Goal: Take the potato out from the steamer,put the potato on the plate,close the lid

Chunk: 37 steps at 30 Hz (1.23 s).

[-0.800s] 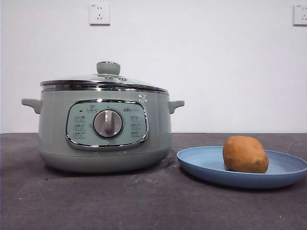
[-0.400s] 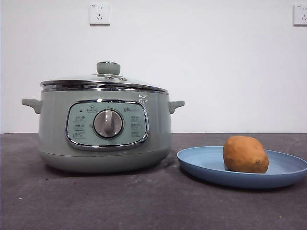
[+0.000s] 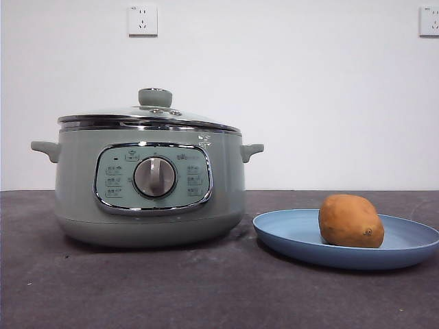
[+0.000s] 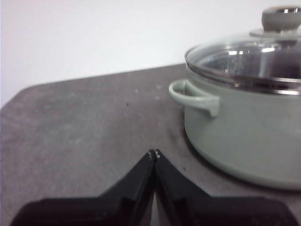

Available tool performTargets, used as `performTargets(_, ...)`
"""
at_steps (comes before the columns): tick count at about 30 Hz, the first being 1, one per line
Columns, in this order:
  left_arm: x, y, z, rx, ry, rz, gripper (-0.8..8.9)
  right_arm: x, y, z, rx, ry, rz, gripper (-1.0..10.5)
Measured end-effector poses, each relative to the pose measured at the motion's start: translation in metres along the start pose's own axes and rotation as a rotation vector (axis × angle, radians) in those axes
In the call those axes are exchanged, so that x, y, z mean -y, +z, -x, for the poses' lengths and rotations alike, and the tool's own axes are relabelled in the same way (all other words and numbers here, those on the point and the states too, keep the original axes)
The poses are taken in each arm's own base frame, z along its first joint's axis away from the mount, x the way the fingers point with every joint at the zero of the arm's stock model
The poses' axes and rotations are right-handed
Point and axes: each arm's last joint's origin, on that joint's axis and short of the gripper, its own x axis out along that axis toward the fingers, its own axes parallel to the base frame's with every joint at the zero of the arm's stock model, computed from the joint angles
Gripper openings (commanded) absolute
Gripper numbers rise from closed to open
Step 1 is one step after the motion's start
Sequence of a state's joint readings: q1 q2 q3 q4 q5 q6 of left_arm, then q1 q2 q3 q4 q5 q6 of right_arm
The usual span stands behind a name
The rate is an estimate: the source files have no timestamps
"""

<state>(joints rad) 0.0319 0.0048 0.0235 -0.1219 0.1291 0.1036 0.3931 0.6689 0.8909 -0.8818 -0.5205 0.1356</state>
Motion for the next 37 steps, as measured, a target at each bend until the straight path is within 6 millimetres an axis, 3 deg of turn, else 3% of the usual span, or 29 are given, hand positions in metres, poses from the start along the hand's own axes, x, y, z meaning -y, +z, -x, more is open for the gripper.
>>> performTargets(4, 0.0007, -0.0067, 0.0003, -0.071, -0.006, 0.009, -0.03, 0.0000, 0.0000, 0.0000, 0.000, 0.000, 0.000, 0.0)
performTargets(37, 0.0006, -0.0067, 0.0003, -0.071, -0.004, 0.009, -0.03, 0.0005, 0.0005, 0.0002, 0.006, -0.010, 0.018, 0.0)
